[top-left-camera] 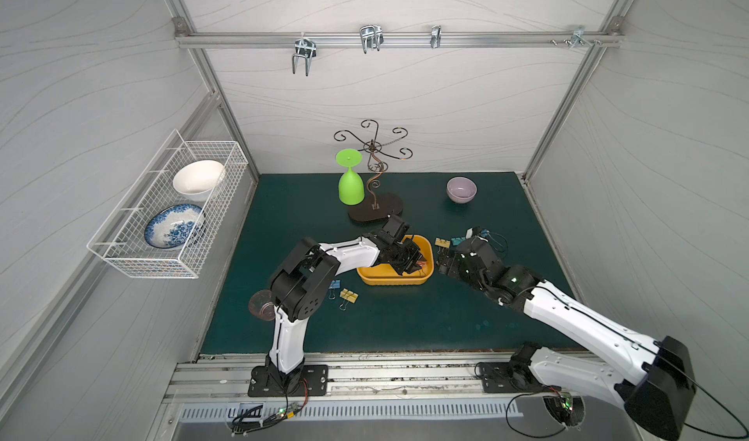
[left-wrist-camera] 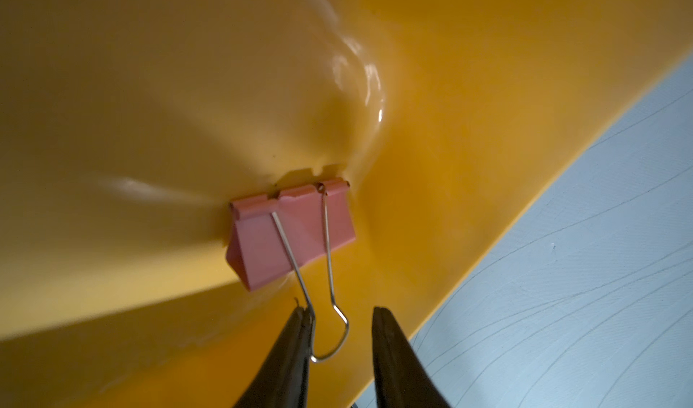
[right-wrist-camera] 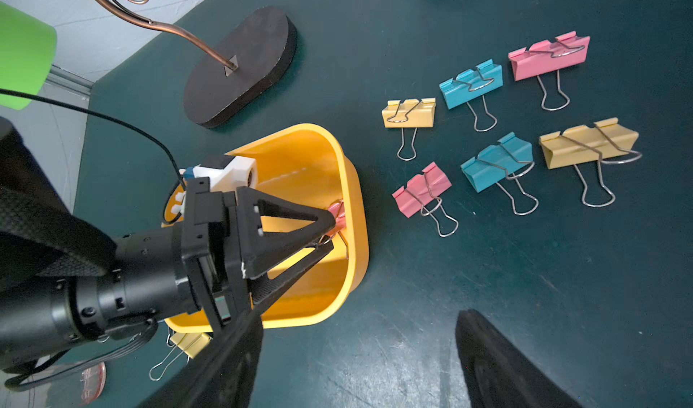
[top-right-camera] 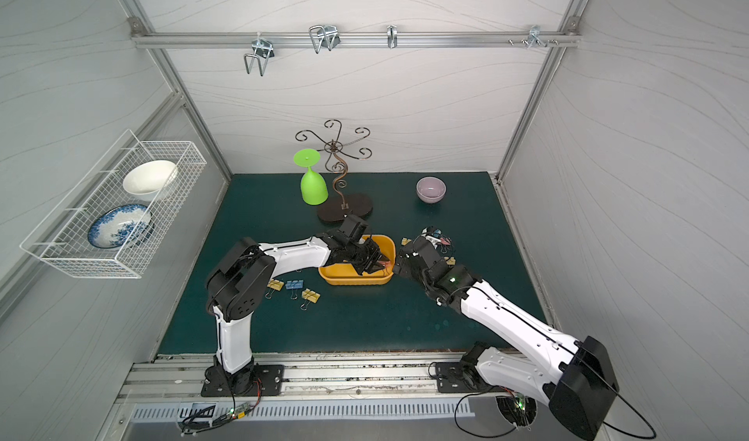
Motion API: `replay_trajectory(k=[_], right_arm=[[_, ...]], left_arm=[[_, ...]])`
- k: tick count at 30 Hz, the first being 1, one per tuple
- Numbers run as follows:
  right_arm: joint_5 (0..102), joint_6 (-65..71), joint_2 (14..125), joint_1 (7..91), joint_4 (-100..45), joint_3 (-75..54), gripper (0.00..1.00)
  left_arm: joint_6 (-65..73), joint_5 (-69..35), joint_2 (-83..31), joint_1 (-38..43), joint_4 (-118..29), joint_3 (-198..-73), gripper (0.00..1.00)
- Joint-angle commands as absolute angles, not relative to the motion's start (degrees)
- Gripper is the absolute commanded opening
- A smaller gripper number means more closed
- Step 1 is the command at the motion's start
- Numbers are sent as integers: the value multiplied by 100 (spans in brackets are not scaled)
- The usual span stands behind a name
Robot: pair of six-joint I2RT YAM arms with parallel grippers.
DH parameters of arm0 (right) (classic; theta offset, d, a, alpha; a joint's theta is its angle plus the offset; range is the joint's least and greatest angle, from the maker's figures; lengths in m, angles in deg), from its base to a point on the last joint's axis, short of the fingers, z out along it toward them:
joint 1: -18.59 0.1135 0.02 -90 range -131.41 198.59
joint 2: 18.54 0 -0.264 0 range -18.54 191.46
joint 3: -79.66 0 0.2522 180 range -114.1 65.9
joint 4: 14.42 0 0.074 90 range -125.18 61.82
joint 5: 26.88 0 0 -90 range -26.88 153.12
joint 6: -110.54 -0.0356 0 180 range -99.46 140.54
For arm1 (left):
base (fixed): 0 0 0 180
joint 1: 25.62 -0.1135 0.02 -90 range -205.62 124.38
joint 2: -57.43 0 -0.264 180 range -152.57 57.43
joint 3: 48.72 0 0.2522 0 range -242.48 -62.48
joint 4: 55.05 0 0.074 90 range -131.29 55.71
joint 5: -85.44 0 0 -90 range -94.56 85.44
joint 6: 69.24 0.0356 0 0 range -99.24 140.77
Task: Take out the binder clips from the storage box
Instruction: Pick up the binder clip from the storage box, then place the binder clip at the center of the board.
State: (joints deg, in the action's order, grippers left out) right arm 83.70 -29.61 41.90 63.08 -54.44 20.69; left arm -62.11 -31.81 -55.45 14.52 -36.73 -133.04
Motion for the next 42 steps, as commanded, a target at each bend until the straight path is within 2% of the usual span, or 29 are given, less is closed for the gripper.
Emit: replay_trajectory(k=[1, 12, 22, 32, 39, 42], right_arm=[[8452, -2961, 4104, 6268, -5617, 2090, 85], [8573, -3007, 3954, 6254, -5744, 2037, 85], [8496, -2977, 3832, 6260, -5718, 2032, 85], [8237, -3078, 3777, 6267, -5571, 2043, 81], [8940, -2732, 3514, 6997, -5442, 1798, 80], [8900, -2544, 3440, 7125, -5256, 1831, 80]], left_arm=[[-6203, -3162, -5641, 1481, -3751, -13343, 26], [-6080, -3019, -5304, 1481, -3917, -13152, 0], [-5287, -3124, -4672, 1481, -3844, -13209, 0], [-4254, -3069, -3096, 1377, -3325, -12502, 0], [-4102, -3204, -2009, 1175, -3550, -11688, 0], [-3965, -3191, -1508, 1105, -3483, -11331, 0]])
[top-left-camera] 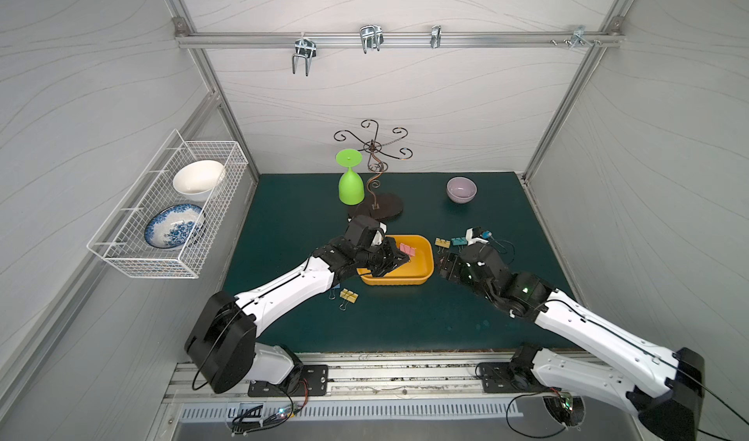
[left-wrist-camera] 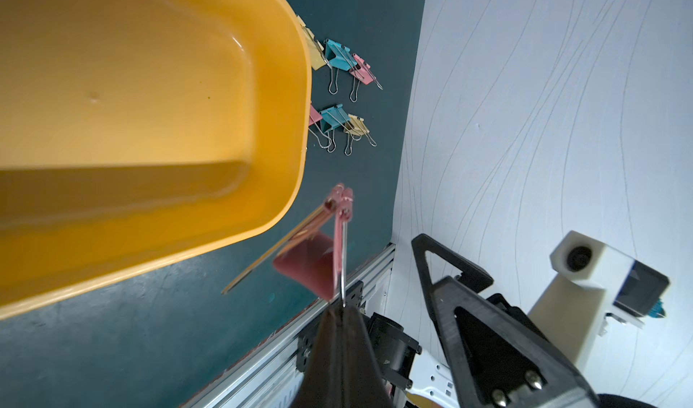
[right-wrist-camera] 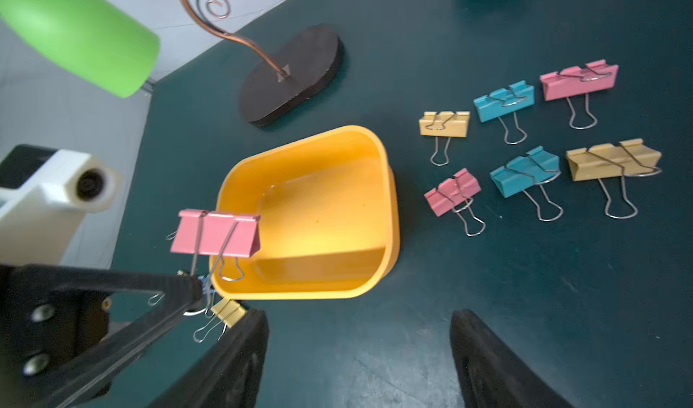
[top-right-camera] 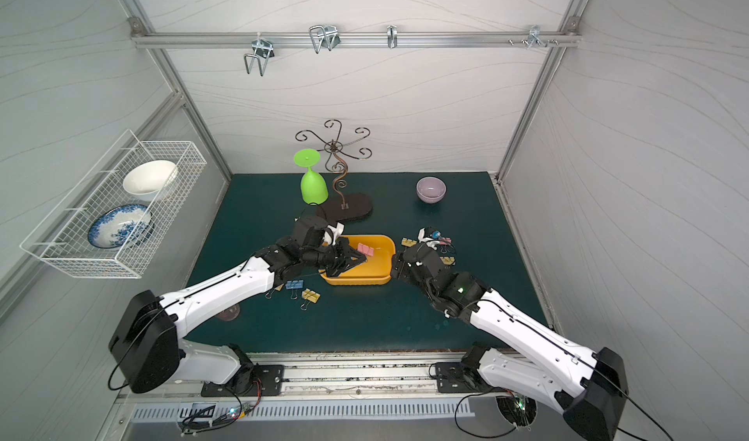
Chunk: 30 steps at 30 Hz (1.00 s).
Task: Take out the binder clips from the storage box
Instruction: Place the binder clip at the center of the board.
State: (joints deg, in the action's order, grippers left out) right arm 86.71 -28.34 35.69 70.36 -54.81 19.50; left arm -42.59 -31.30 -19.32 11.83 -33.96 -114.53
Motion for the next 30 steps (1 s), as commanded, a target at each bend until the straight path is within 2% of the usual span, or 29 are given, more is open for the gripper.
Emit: replay_trajectory(k=[1, 6, 18, 24, 30], right_arm=[[8869, -2529, 3432, 7123, -5237, 1843, 80], [8643, -2345, 3264, 7124, -5062, 1966, 81], [8457, -1892, 3252, 7124, -5205, 1764, 82], [8417, -2330, 3192, 7124, -5132, 1958, 82], [8452, -2792, 3225, 7125, -5032, 2203, 81]], left_arm=[[-3932, -3194, -1365, 1088, -3479, -11222, 0], [-3969, -3281, -793, 937, -3497, -10774, 0], [-4244, -3543, -215, 900, -3425, -10402, 0], [-4436, -3584, 382, 884, -3325, -9706, 0], [-4707, -3870, 345, 883, -3618, -9190, 0]])
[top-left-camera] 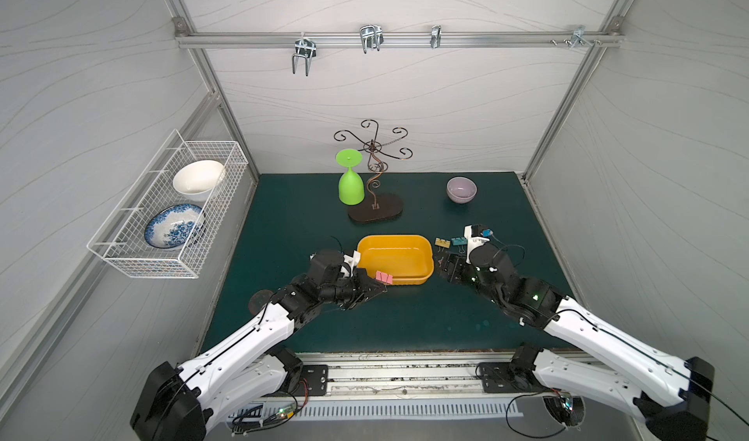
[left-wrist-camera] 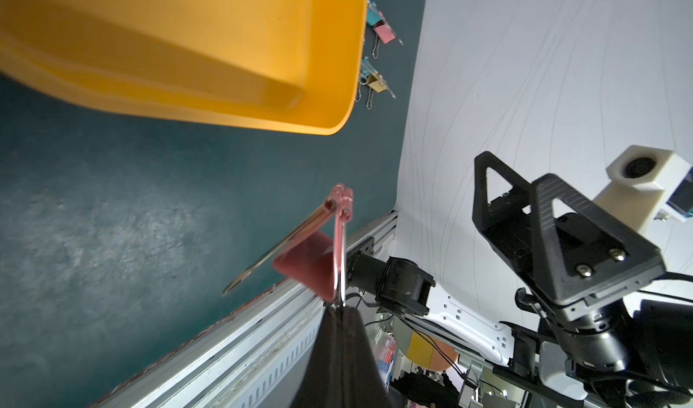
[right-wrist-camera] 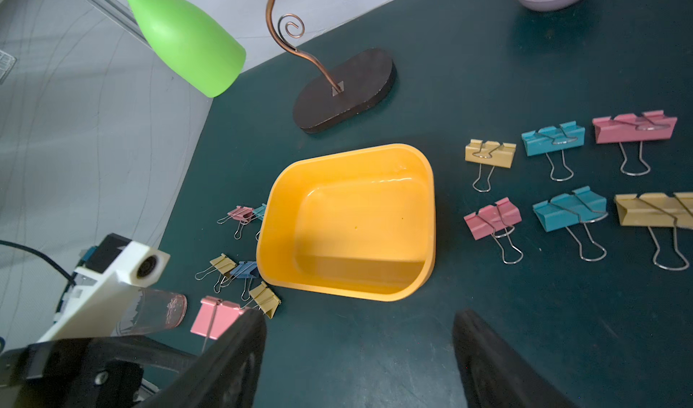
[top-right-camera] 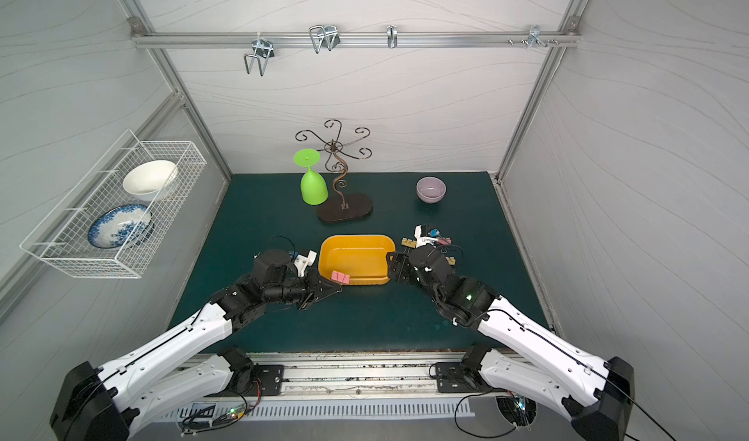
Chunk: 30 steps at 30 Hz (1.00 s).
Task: Take out the binder clips from the storage box
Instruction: Place the binder clip at the center of the board.
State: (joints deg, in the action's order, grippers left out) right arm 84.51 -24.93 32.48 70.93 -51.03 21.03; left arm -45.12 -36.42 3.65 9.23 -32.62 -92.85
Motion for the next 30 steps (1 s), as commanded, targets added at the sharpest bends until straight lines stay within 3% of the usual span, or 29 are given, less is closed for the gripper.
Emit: replay_trajectory(k=[1, 9, 17, 30], right_arm=[[8461, -2797, 3266, 7126, -5039, 2191, 81], [8820, -2812, 3453, 7124, -5174, 2093, 83], [9141, -2893, 3177, 7124, -5066, 2454, 83], [9082, -2795, 2942, 7115, -5014, 2565, 83]], left_arm=[[-4768, -3889, 302, 874, -3649, -9149, 0], [-5043, -4307, -76, 865, -4032, -8984, 0], [-5208, -4279, 237, 865, -3786, -8754, 0], [-5442, -4362, -73, 839, -4037, -8338, 0]])
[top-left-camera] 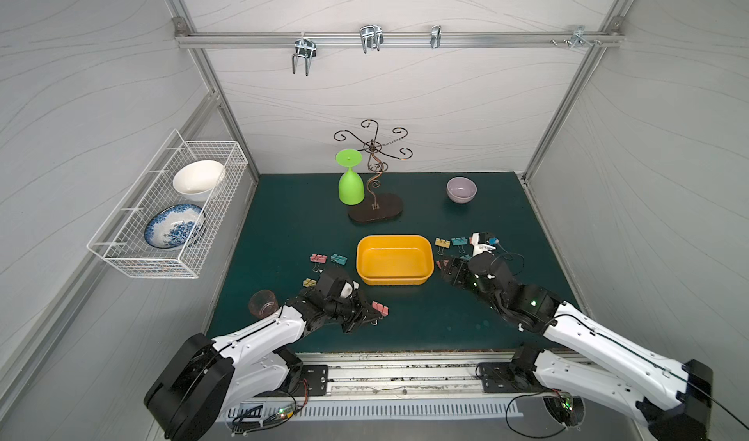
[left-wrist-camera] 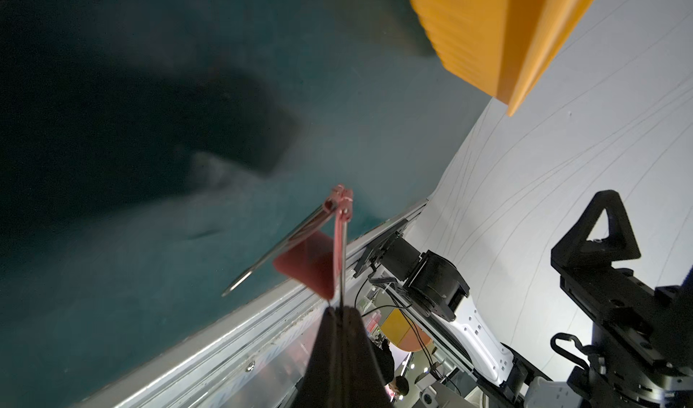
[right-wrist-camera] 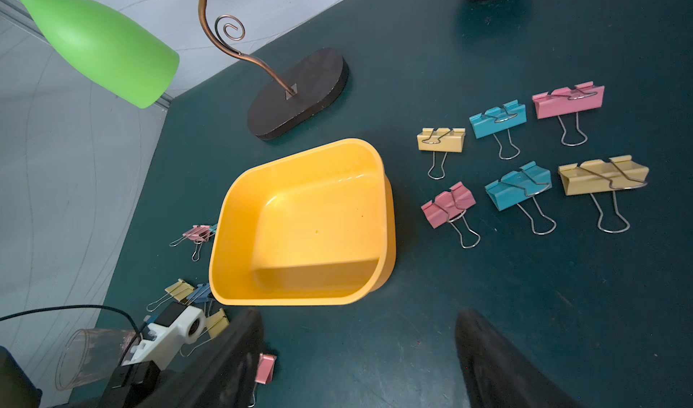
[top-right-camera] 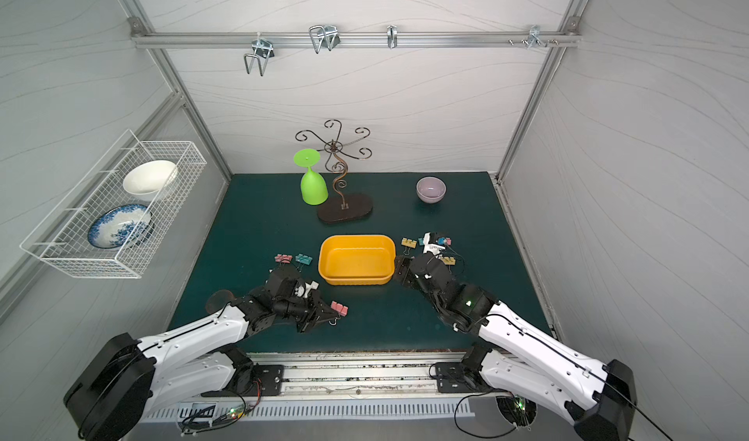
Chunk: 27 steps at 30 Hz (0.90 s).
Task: Take out the binder clips from the storage box
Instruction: Place the binder clip at the center of the board.
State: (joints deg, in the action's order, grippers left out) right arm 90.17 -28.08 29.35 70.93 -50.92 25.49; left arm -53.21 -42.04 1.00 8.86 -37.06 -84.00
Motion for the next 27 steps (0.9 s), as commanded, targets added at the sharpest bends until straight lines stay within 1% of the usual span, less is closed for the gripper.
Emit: replay_trajectory(k=[1, 7, 13, 18, 21, 26, 27], right_arm=[[9064, -2799, 2976, 7115, -5028, 2545, 83], [9029, -2823, 3082, 7115, -5025, 2514, 84], [9032, -2831, 3127, 7115, -5111, 2473, 84], [9035, -2868, 3137, 7115, -5107, 2505, 84], [9028, -2824, 3151, 7115, -5150, 2452, 84], [9089, -2823, 3098, 7115, -5188, 2440, 84], [9089, -2823, 3088, 7115, -5186, 2440, 84]], left_arm=[[-5494, -4393, -185, 837, -4192, -8299, 0], [-5561, -4394, -554, 745, -4428, -8162, 0], [-5676, -3907, -423, 375, -4425, -7768, 0], [-5512, -3965, -491, 216, -4380, -7887, 0], [-5368, -4161, -635, 206, -4192, -8022, 6], [-5514, -4262, -593, 191, -4245, -7894, 6], [-5530, -4262, -560, 189, -4243, -7872, 8]])
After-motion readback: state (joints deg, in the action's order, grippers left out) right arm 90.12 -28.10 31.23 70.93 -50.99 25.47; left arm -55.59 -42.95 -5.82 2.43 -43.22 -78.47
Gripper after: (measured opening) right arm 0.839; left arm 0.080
